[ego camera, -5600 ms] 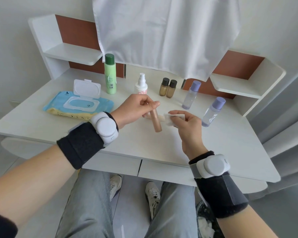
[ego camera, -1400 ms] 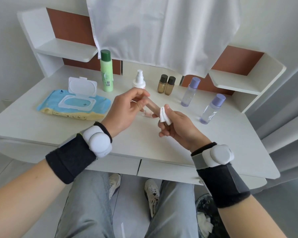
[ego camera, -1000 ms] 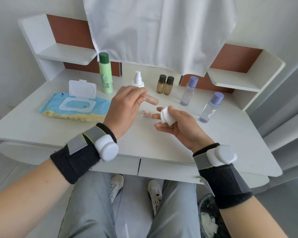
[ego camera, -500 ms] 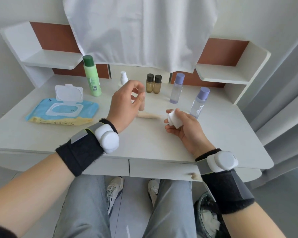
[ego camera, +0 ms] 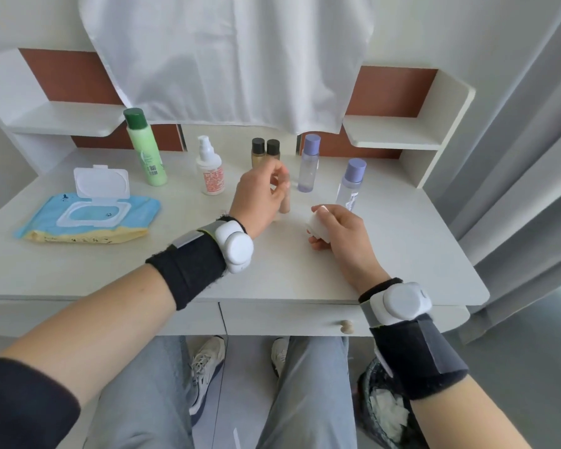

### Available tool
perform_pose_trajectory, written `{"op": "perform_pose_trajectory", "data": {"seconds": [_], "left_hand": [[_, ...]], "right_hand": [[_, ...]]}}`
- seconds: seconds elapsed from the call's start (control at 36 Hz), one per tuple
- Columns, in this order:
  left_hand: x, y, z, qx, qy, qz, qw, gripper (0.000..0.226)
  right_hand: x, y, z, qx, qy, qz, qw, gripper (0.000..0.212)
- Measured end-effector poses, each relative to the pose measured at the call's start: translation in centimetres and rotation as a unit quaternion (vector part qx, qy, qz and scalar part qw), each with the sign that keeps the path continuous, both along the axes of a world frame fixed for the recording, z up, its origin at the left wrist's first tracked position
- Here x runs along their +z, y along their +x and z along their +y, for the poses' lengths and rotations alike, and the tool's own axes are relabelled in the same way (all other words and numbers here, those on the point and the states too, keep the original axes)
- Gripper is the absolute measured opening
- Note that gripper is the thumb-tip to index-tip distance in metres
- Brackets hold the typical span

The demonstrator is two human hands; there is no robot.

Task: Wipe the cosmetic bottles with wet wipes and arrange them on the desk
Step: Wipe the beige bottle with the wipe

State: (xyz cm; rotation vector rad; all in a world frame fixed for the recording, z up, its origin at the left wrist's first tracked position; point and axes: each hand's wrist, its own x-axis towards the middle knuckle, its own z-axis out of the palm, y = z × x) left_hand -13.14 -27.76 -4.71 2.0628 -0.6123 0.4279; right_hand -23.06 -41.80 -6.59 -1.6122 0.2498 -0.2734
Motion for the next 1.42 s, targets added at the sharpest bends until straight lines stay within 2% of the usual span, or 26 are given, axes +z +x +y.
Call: {"op": "perform_pose_trajectory", "data": {"seconds": [0.25,0.42,0.58,0.67,0.72,0.78,0.86,0.94,1.06,1.17,1.25,1.42], "left_hand": [[0.5,-0.4,-0.5,0.040,0.055,0.011,0.998,0.012],[0.9,-0.7,-0.4,0.057,0.067,0.029,0.996,0.013],[1.3,-1.2,-0.8,0.050,0.080,-0.011,0.995,0.025],[1.6,-2.7,-1.8,0.041,0.079,-0.064,0.994,0.027],[1.6,-4.0,-2.7,0.019,0.076,-0.091,0.993,0.023],[1.3,-5.4,-4.0,-0.039,0.084,-0.079,0.993,0.019],[0.9,-7.8,-6.5,-0.166,0.119,0.001,0.979,0.021],[0.5,-9.8,-8.7,-0.233,0.130,0.063,0.962,0.023],[-0.3,-11.1,-10.5,-0.264,0.109,0.086,0.955,0.017],[-0.9,-12.9,-12.8,-0.261,0.085,0.090,0.957,0.010],[-1.3,-14.7,-14.8,-0.271,0.075,0.091,0.955,0.010],[-2.2,-18.4,-17.7,-0.312,0.084,0.101,0.941,0.014]], "right_hand": [[-0.5,0.1,-0.2,-0.012,-0.033,-0.005,0.999,0.022],[-0.8,-0.4,-0.2,-0.008,-0.112,-0.016,0.994,0.028],[-0.6,-1.8,-0.8,-0.020,-0.120,-0.025,0.992,0.023],[-0.4,-3.1,-1.7,-0.046,-0.112,-0.041,0.992,0.026],[-0.4,-4.0,-2.5,-0.066,-0.106,-0.043,0.991,0.027],[-0.3,-5.0,-3.4,-0.086,-0.106,-0.034,0.990,0.027],[-0.2,-6.5,-5.0,-0.115,-0.123,-0.025,0.985,0.026],[-0.1,-8.4,-6.8,-0.135,-0.143,-0.019,0.980,0.023],[-0.2,-11.0,-8.4,-0.156,-0.159,-0.004,0.975,0.016],[-0.5,-14.1,-10.5,-0.186,-0.157,0.000,0.970,0.024],[-0.7,-16.2,-11.9,-0.216,-0.143,-0.010,0.966,0.021],[-1.4,-20.1,-13.8,-0.327,-0.168,0.014,0.930,0.018]]}}
